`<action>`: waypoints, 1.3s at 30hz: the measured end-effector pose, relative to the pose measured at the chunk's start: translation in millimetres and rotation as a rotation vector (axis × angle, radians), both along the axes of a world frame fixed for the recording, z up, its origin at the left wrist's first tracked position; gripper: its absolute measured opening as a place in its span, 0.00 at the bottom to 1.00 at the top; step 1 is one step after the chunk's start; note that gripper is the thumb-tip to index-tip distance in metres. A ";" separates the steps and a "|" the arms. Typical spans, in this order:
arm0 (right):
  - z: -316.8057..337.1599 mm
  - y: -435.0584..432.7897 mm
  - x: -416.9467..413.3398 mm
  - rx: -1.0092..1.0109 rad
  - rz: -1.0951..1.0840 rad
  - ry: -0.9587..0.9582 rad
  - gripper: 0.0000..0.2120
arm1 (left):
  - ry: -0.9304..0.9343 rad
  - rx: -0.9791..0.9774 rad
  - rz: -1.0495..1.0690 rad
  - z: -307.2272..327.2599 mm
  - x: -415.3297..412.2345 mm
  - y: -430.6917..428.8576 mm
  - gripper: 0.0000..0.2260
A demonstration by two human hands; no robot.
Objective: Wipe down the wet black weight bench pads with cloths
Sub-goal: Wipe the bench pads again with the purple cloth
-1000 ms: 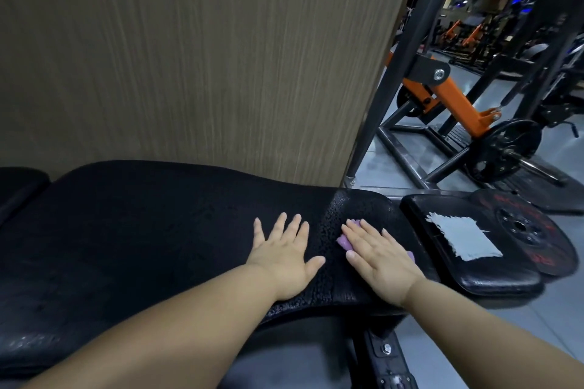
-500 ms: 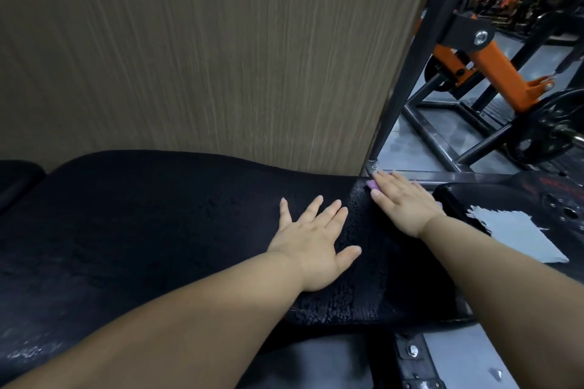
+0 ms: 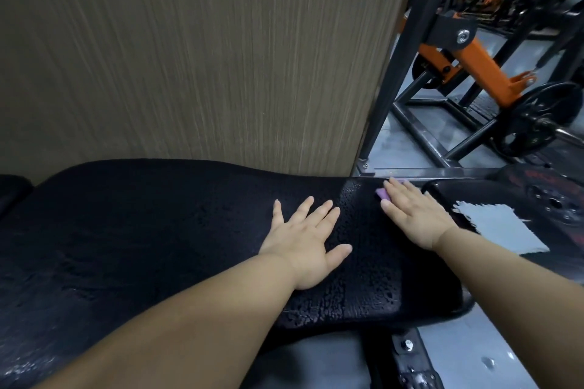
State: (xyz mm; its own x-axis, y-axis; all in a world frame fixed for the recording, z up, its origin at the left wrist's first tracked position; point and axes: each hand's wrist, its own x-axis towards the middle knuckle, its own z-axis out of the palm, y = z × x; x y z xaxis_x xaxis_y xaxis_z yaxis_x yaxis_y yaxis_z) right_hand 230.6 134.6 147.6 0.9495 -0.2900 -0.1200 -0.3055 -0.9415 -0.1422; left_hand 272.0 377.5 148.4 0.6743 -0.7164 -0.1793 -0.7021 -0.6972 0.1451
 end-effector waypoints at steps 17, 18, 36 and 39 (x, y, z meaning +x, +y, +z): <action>-4.0 20.1 -122.2 0.133 0.065 -0.024 0.40 | -0.032 -0.029 -0.002 0.3 -6.9 3.6 0.31; -2.0 18.5 -113.9 0.130 0.058 -0.019 0.37 | -0.033 -0.027 -0.003 -0.1 -6.8 3.3 0.31; 3.4 9.6 51.5 -0.046 0.020 -0.005 0.29 | -0.048 -0.017 -0.011 -2.0 -1.1 -1.7 0.32; 2.6 22.2 30.5 -0.038 0.137 -0.028 0.29 | -0.047 -0.006 -0.002 -2.5 0.6 0.6 0.32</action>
